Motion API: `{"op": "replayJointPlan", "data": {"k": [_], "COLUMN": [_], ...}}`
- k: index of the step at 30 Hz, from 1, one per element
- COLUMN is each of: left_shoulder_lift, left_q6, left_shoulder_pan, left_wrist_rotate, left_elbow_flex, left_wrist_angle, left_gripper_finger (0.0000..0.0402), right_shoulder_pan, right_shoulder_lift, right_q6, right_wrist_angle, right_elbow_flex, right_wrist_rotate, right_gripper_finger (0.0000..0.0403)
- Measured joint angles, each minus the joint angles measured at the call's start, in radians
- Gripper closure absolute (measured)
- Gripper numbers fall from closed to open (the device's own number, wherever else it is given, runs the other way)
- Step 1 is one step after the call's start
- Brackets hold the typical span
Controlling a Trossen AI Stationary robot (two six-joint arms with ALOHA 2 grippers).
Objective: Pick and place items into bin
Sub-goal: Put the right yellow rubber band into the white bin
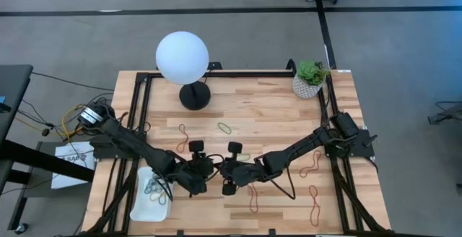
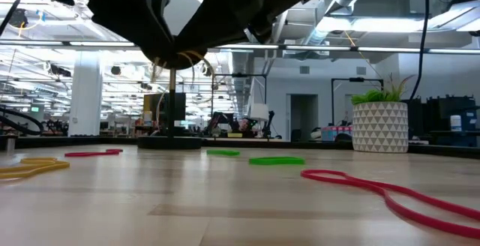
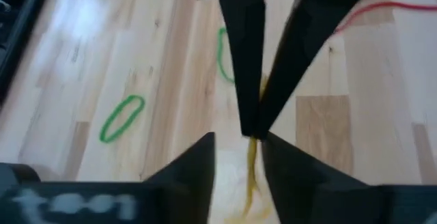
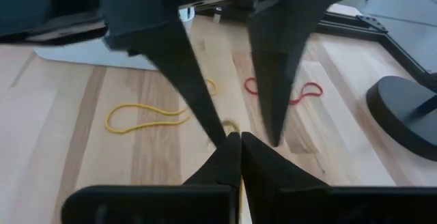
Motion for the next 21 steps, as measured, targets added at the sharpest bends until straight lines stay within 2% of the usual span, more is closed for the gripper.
{"op": "replayJointPlan", "data": {"k": [4, 6, 10, 13, 21], "left_shoulder_lift": [0.0, -0.001, -0.001, -0.005, -0.047], "left_q6": [-0.005, -0.011, -0.05, -0.102, -0.295], "left_shoulder_pan": [0.001, 0.001, -0.001, -0.008, -0.103], "left_wrist_rotate": [0.037, 0.064, 0.076, 0.093, 0.322], "left_elbow_flex": [0.0, 0.0, 0.0, 0.003, 0.147], "left_wrist_angle": [-0.022, -0.03, -0.075, -0.184, -0.509], "left_gripper_finger": [0.037, 0.0392, 0.0395, 0.04, 0.0401], "right_shoulder_pan": [0.001, 0.0, -0.001, -0.003, -0.026], "right_shoulder_lift": [0.0, 0.0, 0.0, 0.0, -0.001], "right_q6": [0.009, 0.017, 0.026, 0.06, 0.142], "right_wrist_angle": [-0.002, -0.003, -0.034, -0.079, -0.174], "right_elbow_flex": [0.0, 0.0, 0.001, 0.001, 0.001], "right_wrist_rotate": [-0.001, -0.004, -0.005, -0.005, -0.012], "right_gripper_finger": [0.0386, 0.0376, 0.0348, 0.0326, 0.0285]}}
